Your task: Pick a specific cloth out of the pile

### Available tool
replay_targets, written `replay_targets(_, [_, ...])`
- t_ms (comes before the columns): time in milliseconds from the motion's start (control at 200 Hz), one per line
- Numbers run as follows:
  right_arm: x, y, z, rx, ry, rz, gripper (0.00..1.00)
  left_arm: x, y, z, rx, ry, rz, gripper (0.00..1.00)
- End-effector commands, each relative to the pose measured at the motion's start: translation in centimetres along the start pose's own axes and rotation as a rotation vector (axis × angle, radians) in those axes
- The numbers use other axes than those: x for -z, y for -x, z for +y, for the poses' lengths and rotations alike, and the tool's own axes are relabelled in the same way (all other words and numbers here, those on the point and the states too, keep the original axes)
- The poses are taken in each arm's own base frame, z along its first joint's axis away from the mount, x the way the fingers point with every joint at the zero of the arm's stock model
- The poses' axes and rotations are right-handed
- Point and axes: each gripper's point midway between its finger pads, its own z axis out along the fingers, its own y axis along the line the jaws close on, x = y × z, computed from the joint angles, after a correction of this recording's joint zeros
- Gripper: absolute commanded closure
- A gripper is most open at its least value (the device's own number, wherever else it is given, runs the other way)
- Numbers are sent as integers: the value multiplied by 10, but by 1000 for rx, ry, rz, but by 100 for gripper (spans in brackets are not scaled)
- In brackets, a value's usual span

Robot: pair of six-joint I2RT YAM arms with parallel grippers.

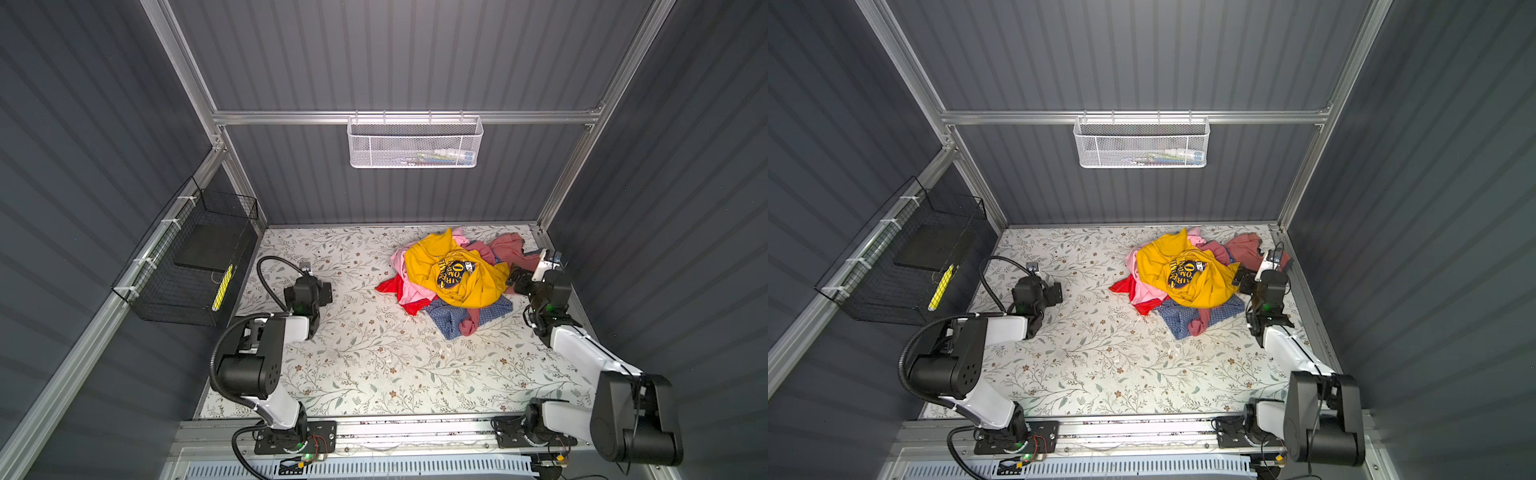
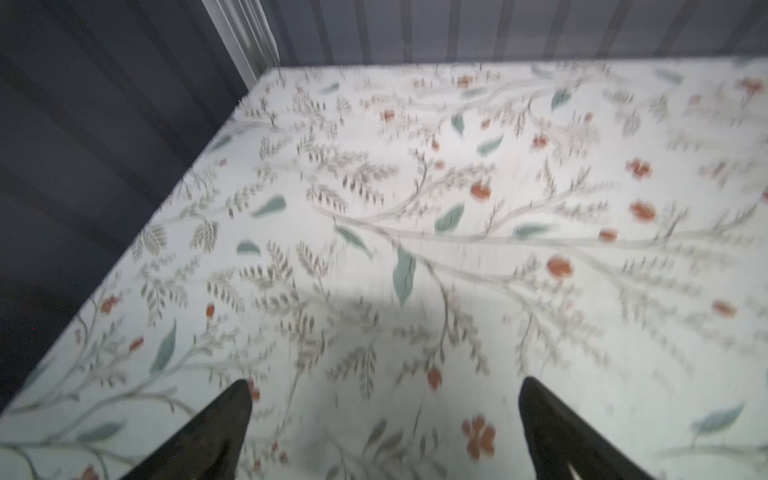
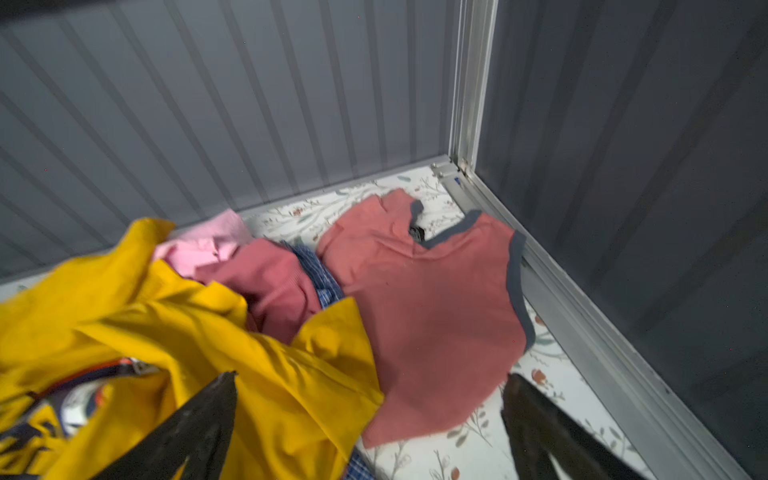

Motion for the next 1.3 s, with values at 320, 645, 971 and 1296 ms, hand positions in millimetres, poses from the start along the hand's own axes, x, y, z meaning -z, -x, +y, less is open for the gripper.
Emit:
replay_targets(320, [75,-46,116,344,331,333,1,26,5,-13,217,-98,166,0])
replay_targets(645, [101,-115,168,760,445,549,3,26,7,-14,231,-96,173,0])
replay_targets(971, [108,-183,194,1014,506,771,11,30,8,-13,233,-99,173,0])
replay_targets(1296, [82,-216,183,1140,382,920,19,35,3,-10,223,-89,184,0])
